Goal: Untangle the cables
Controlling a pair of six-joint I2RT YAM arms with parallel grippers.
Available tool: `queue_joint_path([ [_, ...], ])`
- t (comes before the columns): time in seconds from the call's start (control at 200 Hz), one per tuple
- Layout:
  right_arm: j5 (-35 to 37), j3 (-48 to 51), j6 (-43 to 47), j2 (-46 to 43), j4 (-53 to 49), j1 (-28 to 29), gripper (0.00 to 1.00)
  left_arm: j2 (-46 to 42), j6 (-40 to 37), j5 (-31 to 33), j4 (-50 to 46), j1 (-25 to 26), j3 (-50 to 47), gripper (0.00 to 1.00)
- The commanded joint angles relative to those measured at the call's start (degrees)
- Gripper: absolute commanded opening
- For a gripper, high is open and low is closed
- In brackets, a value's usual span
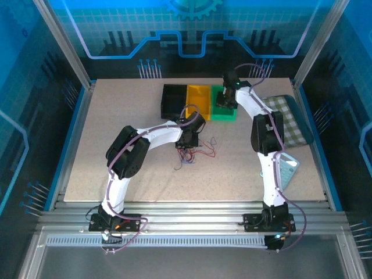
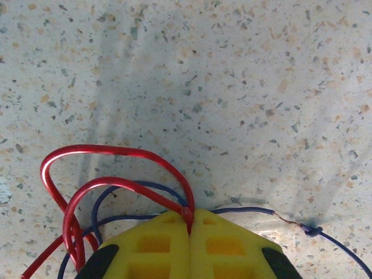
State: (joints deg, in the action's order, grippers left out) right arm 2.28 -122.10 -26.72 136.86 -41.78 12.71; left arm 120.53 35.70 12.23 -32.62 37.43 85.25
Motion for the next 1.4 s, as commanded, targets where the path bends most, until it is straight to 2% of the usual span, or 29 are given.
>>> queue_joint_path([
  [0.0, -0.9, -0.7, 1.9, -6.4, 2.8, 0.4, 0.29, 4.3, 0.2, 3.5, -5.6, -1.5, -1.8, 0.00],
  [0.325, -5.3, -4.9, 2.9, -3.9, 1.5, 0.3, 0.29, 3.1, 0.6, 4.1, -4.9, -1.5, -3.5, 0.00],
  [0.63, -5.7, -13.7, 2.9, 4.8, -3.8, 0.1, 0.29, 2.9, 0.5, 4.8, -5.0, -1.6, -3.5, 0.00],
  [0.911, -4.8, -12.2, 2.3, 5.6, -1.9, -0.4, 0.29, 3.2, 0.4, 4.7, -5.3, -1.5, -3.2, 0.00],
  [1.396, -4.6, -15.2, 0.9, 10.7, -0.5, -0.9, 0.29, 3.3, 0.3, 4.8, -5.7, -1.6, -3.0, 0.00],
])
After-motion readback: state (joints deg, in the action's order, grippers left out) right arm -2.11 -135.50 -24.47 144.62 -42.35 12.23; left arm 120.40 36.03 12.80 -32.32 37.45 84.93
